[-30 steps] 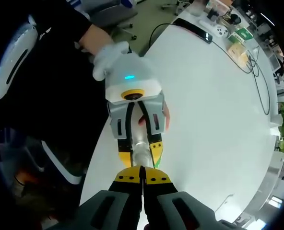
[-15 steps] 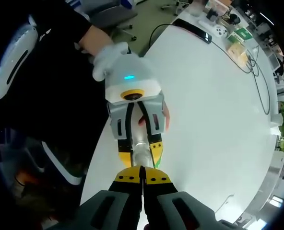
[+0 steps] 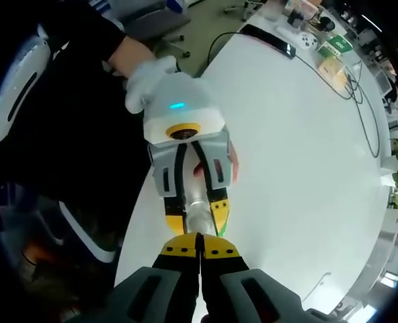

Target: Clamp pump bottle remove cover press pump head put on cover

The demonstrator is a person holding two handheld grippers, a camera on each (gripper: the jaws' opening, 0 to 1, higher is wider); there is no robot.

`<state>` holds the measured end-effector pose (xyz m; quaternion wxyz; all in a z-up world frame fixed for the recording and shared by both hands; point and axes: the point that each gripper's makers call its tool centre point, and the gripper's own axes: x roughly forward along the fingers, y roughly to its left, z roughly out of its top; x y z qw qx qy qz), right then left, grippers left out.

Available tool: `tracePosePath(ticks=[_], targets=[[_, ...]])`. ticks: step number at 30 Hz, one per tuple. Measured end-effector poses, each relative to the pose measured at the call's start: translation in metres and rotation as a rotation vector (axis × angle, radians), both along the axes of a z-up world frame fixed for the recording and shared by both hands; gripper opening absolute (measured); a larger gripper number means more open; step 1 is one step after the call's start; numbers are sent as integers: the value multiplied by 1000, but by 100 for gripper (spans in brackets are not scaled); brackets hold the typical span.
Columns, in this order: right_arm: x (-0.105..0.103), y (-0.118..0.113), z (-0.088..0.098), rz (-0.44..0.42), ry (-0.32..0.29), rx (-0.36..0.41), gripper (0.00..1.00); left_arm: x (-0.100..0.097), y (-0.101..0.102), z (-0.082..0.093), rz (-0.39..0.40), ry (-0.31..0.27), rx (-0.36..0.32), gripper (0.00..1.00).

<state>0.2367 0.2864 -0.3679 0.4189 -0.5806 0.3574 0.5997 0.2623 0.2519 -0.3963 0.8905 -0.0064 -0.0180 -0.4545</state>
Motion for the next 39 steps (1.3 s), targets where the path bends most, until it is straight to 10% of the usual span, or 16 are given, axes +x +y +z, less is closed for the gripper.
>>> tracePosePath(ticks=[39], targets=[[-1,1,6,39,-9,-16,0,1,1,0,-2,1,-1,16]])
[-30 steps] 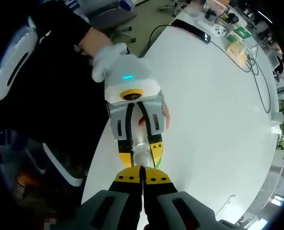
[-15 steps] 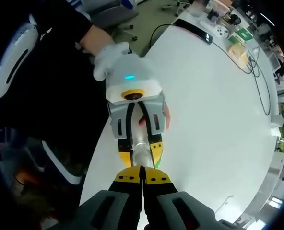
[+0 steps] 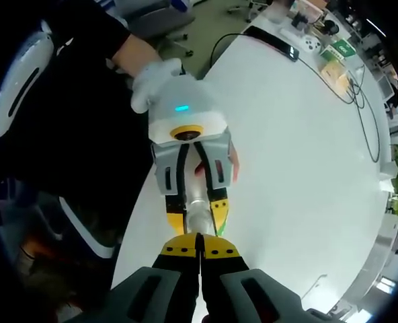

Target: Clamp pump bottle remove cover press pump head put on cover

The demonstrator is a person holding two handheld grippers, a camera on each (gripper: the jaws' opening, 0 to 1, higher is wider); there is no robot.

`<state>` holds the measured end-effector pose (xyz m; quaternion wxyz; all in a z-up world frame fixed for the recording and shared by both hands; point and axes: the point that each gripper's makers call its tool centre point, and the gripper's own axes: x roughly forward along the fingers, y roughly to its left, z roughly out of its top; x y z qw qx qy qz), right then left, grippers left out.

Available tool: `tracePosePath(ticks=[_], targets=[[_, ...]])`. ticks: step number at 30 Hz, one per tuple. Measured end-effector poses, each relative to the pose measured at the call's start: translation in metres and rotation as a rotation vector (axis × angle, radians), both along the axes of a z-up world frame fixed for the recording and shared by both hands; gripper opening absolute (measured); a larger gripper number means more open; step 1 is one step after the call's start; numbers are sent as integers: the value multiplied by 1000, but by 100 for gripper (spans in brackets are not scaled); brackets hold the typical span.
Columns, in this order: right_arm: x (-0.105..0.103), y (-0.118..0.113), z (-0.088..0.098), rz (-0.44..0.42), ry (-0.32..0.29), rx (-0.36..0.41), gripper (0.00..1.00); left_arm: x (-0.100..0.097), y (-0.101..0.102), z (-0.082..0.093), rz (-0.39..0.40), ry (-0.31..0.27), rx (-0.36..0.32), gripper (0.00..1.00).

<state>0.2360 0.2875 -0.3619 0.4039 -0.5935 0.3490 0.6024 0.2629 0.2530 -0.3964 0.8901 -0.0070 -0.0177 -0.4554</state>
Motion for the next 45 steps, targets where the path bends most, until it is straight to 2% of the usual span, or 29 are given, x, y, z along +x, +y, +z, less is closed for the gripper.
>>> tracePosePath(ticks=[30,37,45], targets=[[0,0,-1,-6,-4,-15,0,0,0,0,1,0,1,16],[0,-1,-6,-24,11,-16,0,-1,-1,0,1,0,1,16],[-1,-1,-7,-4,-4,-33,0,1,0,-1,2,-2,3,16]])
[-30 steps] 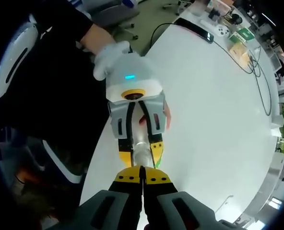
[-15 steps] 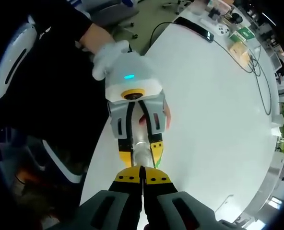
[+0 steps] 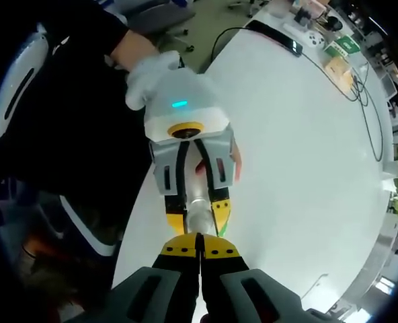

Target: Clamp pump bottle remove cover press pump head put on cover

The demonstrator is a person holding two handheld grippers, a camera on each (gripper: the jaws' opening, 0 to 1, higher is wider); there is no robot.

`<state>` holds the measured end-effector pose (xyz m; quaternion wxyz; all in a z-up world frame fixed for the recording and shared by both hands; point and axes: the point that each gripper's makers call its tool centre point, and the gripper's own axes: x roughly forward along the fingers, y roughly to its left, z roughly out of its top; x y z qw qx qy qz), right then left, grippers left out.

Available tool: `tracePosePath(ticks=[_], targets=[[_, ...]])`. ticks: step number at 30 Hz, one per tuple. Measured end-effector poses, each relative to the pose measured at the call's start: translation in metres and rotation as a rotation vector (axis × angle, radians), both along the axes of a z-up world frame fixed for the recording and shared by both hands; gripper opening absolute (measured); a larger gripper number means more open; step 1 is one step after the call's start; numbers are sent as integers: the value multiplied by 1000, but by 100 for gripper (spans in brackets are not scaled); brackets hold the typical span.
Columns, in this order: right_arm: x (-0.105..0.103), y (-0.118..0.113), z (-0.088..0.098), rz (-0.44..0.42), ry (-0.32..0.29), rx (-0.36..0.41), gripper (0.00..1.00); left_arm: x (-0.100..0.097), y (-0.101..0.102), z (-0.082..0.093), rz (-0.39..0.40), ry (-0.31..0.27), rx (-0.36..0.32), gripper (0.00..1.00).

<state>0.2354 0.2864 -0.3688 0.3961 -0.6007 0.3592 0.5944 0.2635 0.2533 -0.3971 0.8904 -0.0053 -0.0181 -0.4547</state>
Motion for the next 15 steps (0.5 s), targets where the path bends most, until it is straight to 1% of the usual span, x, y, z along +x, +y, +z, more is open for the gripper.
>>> tracePosePath(ticks=[3,6,8,15], targets=[[0,0,6,-3,0,23,0,-1,0,1,0,0,0,16],[1,0,7,-23,9,48,0,-1,-1,1,0,1,-1,16],[1,0,8,-28,12,56,0,1,1,0,0,1,-1,16],[1,1,7,-24,19,60,0,0,0,1,0,1,-2,16]])
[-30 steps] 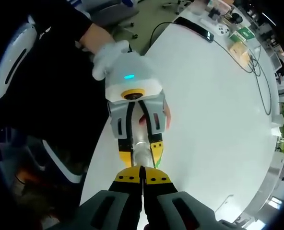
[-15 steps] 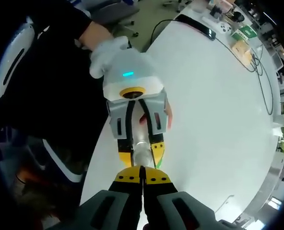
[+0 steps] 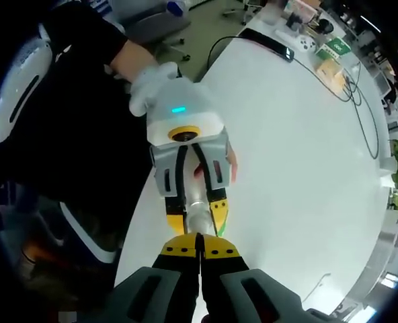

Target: Clamp pump bottle remove cover press pump head put on cover

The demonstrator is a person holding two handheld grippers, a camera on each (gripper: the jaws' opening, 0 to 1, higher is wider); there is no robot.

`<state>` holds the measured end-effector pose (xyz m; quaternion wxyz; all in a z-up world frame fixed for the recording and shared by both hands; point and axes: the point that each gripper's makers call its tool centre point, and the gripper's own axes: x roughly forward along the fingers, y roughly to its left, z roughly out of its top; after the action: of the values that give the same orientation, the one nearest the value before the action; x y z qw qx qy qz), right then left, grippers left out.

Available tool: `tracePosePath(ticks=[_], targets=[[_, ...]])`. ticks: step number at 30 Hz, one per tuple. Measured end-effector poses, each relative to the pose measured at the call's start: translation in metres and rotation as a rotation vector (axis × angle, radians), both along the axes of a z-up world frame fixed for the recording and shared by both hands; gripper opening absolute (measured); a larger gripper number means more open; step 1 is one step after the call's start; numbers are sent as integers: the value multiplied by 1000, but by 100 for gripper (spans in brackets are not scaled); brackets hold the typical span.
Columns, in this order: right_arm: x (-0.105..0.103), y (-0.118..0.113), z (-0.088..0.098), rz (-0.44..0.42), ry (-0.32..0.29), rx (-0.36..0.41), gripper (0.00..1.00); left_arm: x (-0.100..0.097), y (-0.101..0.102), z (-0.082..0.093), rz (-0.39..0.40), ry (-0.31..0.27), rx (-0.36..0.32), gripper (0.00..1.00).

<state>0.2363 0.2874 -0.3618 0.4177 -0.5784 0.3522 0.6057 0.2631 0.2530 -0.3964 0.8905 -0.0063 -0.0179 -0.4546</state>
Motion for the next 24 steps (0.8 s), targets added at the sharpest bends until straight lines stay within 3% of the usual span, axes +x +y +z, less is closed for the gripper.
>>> tracePosePath(ticks=[24], targets=[[0,0,0,8,-4,-8,0,0,0,-1,0,2,-1,16]])
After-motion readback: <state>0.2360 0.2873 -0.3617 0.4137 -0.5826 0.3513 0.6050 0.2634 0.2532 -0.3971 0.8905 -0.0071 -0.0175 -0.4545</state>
